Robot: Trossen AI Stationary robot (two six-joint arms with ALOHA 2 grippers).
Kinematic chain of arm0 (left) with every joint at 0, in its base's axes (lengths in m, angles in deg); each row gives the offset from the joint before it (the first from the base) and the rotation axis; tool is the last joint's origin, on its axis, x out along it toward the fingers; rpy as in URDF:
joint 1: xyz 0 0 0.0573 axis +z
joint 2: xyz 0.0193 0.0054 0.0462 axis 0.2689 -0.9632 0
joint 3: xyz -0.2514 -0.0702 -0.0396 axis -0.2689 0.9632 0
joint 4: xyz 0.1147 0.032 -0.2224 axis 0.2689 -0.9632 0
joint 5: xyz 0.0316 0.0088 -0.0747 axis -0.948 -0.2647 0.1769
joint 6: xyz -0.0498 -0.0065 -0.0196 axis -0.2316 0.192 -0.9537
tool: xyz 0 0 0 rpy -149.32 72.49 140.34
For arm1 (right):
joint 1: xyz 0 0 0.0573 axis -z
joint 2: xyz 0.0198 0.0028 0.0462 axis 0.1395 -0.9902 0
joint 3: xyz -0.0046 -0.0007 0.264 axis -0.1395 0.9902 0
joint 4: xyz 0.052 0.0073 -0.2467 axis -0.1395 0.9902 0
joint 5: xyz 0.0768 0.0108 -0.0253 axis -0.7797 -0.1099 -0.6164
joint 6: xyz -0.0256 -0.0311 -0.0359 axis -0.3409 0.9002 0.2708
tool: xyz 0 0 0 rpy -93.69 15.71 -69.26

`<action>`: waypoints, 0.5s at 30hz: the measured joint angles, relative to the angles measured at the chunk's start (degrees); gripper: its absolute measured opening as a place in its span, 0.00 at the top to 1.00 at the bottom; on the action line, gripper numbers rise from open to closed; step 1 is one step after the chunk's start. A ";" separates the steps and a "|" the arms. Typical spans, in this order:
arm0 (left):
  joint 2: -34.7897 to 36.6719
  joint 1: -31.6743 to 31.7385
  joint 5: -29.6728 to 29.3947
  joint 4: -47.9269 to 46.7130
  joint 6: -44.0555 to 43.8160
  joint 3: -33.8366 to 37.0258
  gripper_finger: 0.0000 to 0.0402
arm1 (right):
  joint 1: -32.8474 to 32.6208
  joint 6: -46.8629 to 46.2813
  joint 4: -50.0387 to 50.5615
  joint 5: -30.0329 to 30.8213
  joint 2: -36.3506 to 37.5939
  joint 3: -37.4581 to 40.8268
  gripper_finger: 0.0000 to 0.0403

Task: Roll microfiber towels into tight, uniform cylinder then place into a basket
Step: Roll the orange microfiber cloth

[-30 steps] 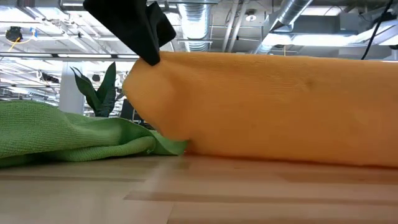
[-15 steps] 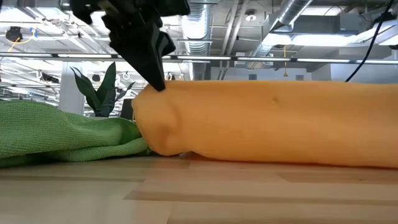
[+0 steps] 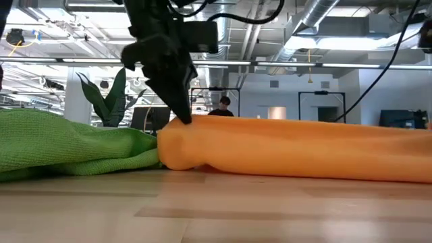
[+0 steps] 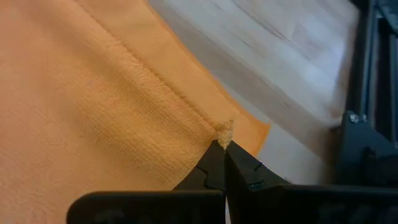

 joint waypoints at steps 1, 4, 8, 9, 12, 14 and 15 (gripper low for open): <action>0.02 0.52 -0.04 0.23 0.00 0.00 1.00 | 0.57 0.16 0.16 -0.35 -0.76 0.10 0.97; 0.04 1.89 0.01 0.61 -0.06 -0.02 1.00 | 2.33 1.73 0.07 -1.70 -1.87 0.05 0.97; -0.89 3.31 2.91 0.94 0.07 -0.11 1.00 | 3.76 2.10 0.19 -2.70 -2.67 0.05 0.97; -1.04 3.49 3.36 0.70 0.06 0.02 1.00 | 3.76 2.27 0.15 -2.59 -2.67 0.03 0.97; -1.73 3.71 3.61 1.33 0.05 -0.17 1.00 | 4.18 2.67 0.23 -3.06 -2.64 0.06 0.97; -1.95 3.70 2.71 0.76 0.09 -0.02 1.00 | 4.26 2.67 0.04 -2.70 -2.64 0.04 0.97; -1.94 3.69 2.39 0.91 0.07 -0.04 1.00 | 4.28 2.67 -0.03 -2.74 -2.64 0.04 0.97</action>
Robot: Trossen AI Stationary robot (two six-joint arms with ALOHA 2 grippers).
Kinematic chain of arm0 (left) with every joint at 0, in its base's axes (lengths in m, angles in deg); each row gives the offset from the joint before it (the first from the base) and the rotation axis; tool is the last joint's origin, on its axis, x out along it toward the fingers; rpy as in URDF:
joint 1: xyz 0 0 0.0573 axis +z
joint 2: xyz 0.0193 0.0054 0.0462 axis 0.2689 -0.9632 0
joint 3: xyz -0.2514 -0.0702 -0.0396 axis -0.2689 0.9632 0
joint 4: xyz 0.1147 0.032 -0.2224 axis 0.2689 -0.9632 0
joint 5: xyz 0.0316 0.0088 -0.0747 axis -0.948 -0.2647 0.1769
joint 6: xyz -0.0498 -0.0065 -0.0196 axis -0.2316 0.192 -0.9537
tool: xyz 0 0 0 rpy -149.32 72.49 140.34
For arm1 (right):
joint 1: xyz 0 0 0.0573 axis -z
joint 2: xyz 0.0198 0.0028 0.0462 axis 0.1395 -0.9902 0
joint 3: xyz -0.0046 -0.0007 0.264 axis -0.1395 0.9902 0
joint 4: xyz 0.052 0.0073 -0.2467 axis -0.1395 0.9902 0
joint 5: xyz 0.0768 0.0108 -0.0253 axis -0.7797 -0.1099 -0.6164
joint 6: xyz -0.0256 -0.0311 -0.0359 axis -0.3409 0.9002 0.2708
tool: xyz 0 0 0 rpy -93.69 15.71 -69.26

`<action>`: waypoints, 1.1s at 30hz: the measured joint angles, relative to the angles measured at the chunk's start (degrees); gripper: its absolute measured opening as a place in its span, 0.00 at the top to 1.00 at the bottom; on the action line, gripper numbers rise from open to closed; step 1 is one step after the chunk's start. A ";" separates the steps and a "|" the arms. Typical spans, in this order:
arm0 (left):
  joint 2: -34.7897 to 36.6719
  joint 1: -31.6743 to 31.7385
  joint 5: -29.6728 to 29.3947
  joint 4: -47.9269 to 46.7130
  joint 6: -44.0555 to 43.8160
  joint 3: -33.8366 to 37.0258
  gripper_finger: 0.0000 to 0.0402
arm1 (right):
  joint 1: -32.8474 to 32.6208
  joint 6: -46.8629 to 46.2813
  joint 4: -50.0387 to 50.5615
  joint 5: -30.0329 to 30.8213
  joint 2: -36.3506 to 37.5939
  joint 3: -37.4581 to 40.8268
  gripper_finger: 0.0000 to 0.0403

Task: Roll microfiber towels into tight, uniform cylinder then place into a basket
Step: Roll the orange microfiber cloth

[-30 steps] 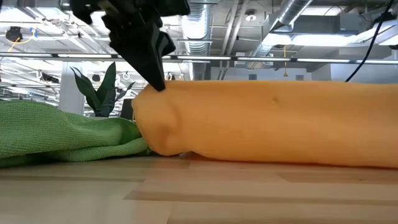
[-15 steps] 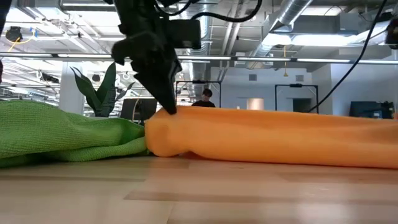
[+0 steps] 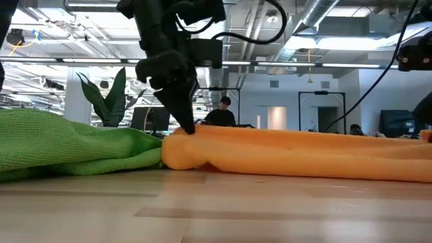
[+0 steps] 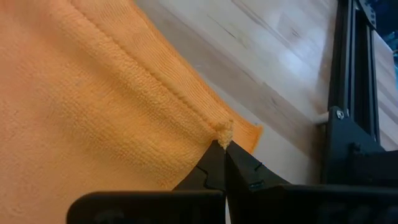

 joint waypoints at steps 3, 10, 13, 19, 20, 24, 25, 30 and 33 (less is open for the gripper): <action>0.07 0.02 -0.35 0.20 0.00 -0.04 0.99 | 0.49 0.00 -0.28 -0.25 0.00 0.01 0.97; 0.07 0.07 -1.31 0.28 0.94 0.12 0.87 | 1.21 0.01 -0.47 -4.64 0.00 0.11 0.96; 0.07 0.07 -2.20 0.42 1.40 0.10 0.81 | 1.25 -0.27 -0.61 -5.03 0.00 0.11 0.96; 0.08 0.06 -2.34 0.01 3.94 0.06 0.76 | 1.27 -1.06 -0.51 -4.86 0.00 0.09 0.97; 0.12 -0.03 -2.34 -0.08 4.33 0.06 0.76 | 1.26 -1.13 -0.22 -4.81 0.00 0.09 0.97; 0.22 -0.04 -1.19 -0.19 6.87 0.02 0.76 | 0.57 -3.75 2.01 -4.76 0.02 0.07 0.97; 0.22 -0.04 -0.57 -0.23 6.97 0.02 0.76 | 0.36 -4.08 2.09 -4.79 0.04 0.07 0.97; 0.22 0.04 0.16 0.34 7.78 0.02 0.76 | -0.39 -4.15 -0.08 -4.76 0.07 0.04 0.97; 0.20 0.93 0.18 2.01 8.87 0.02 0.76 | -0.39 -4.17 -0.99 -4.73 0.07 0.04 0.97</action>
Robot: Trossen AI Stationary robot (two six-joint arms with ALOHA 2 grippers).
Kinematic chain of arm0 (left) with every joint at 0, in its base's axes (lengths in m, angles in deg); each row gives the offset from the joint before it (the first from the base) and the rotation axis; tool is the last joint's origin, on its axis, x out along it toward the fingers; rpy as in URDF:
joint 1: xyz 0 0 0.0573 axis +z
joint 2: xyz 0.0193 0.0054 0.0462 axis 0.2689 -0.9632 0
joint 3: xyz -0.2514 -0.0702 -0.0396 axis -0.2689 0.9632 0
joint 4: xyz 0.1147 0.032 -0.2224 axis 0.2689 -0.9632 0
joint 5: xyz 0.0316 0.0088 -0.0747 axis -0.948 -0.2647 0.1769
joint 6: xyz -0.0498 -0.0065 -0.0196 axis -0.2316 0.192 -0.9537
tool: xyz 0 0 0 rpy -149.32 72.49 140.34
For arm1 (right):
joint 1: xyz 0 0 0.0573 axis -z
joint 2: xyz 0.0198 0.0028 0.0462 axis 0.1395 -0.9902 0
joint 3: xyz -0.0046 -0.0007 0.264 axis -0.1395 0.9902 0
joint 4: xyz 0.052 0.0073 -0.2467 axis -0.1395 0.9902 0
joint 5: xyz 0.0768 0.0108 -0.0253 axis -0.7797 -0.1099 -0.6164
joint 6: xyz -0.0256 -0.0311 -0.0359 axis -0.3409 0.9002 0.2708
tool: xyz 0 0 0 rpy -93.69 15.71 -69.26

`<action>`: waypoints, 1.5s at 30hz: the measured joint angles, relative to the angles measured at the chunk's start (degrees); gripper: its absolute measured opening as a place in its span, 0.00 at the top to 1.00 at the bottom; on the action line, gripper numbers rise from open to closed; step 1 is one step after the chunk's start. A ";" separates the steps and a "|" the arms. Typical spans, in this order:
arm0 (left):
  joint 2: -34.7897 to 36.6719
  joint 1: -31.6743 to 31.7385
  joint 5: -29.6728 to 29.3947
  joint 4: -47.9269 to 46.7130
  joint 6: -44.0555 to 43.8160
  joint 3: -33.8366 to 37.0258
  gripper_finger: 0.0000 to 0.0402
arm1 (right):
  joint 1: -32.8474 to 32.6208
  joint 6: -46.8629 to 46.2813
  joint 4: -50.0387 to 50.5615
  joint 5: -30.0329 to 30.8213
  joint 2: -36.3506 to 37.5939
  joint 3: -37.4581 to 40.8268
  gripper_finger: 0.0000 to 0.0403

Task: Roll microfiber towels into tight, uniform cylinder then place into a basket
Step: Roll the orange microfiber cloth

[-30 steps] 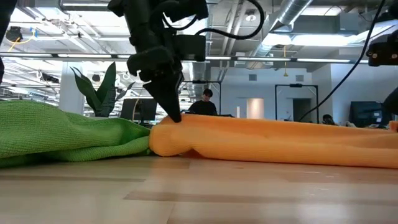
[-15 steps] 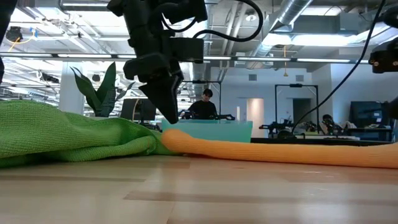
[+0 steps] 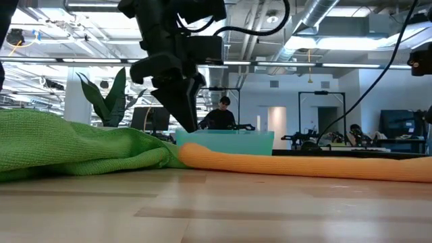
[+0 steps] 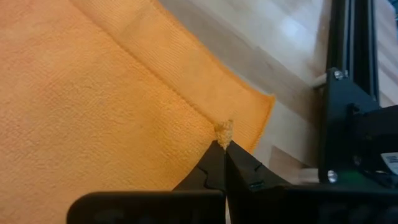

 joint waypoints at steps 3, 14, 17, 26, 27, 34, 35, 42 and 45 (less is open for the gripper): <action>0.00 2.23 1.07 0.78 -1.18 0.49 0.76 | 0.00 0.00 -0.37 0.13 0.00 -0.02 0.97; 0.45 9.29 20.84 15.94 -5.96 10.53 0.77 | 0.00 0.38 -0.58 0.14 0.00 -0.02 0.97; 2.09 9.39 21.12 16.27 -6.02 10.56 0.77 | 0.00 0.39 -0.87 0.14 0.00 -0.02 0.97; 15.33 9.41 19.16 13.07 -13.02 11.51 0.78 | 0.03 0.52 -1.99 0.12 0.02 -0.04 0.97; 16.38 9.41 18.97 14.12 -15.53 12.52 0.78 | 0.00 0.55 -1.99 0.13 0.02 -0.04 0.97; 16.28 9.10 19.26 30.81 -31.51 22.89 0.78 | 0.04 0.52 -2.30 0.12 0.04 -0.04 0.97; 15.70 9.12 19.69 33.03 -33.01 23.96 0.78 | 0.04 0.52 -2.32 0.12 0.04 -0.04 0.97; 11.89 9.39 20.91 36.51 -35.72 25.38 0.78 | 0.04 0.52 -2.90 0.06 0.04 -0.04 0.97; 10.08 9.37 20.96 37.28 -36.48 25.33 0.78 | 0.04 0.52 -3.10 0.06 0.04 -0.04 0.97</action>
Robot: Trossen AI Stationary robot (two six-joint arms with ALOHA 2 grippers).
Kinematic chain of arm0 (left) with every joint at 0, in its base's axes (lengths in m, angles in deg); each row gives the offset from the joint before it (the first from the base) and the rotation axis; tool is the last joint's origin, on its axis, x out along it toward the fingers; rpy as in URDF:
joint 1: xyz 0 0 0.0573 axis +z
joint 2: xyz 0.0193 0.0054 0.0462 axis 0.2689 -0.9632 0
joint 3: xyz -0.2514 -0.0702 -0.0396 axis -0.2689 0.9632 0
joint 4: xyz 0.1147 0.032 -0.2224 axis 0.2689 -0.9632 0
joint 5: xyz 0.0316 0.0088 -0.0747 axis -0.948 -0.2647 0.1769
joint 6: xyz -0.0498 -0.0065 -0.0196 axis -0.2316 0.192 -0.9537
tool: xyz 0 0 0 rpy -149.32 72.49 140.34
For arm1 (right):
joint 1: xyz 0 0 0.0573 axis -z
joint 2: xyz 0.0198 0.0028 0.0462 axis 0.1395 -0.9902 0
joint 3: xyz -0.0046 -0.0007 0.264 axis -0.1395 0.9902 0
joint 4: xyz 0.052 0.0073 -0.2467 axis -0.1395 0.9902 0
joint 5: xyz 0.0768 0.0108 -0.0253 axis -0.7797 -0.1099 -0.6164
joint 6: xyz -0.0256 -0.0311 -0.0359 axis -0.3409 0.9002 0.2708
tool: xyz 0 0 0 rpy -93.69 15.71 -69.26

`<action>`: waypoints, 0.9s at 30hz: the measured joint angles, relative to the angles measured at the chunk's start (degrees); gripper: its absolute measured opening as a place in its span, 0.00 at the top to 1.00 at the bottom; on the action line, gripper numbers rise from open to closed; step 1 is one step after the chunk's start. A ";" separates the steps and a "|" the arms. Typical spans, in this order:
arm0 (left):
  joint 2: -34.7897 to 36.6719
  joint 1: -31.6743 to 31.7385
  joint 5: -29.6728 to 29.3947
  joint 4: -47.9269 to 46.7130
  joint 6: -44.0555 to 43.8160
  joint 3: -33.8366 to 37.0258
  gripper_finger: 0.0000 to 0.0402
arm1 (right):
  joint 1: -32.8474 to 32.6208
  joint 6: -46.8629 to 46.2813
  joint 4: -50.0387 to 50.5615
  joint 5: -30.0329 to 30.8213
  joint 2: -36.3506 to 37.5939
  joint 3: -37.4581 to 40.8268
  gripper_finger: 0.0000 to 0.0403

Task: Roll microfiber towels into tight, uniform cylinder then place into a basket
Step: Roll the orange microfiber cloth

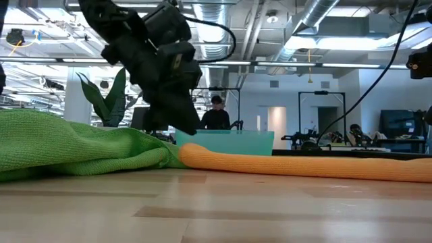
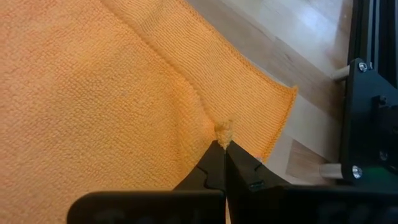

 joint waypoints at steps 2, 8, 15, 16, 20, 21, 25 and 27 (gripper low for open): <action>-1.27 -0.02 0.06 0.41 -0.09 0.00 0.77 | 0.00 0.00 -0.10 0.00 0.02 0.00 0.97; -4.74 0.00 0.07 2.56 -2.40 -0.68 0.77 | 0.00 0.02 -0.32 -0.02 0.02 0.00 0.97; -4.57 0.00 0.15 1.78 -2.42 -1.90 0.70 | 0.00 0.04 -0.42 -0.04 0.02 0.00 0.97; -4.57 0.00 0.15 1.54 -2.48 -1.95 0.69 | 0.00 0.03 -0.40 -0.04 0.02 0.00 0.97; -4.55 0.00 0.17 -2.08 -4.00 -1.90 0.65 | 0.00 0.04 -0.42 -0.04 0.02 0.00 0.97; -4.55 0.00 0.18 -2.33 -4.36 -1.90 0.64 | 0.00 0.04 -0.42 -0.04 0.02 0.00 0.97; -4.55 0.00 1.28 -2.61 -5.35 -1.90 0.61 | 0.00 0.04 -0.40 -0.04 0.02 0.00 0.97; -4.55 0.00 1.84 -1.76 -5.80 -1.90 0.61 | 0.00 0.04 -0.41 -0.03 0.02 0.00 0.97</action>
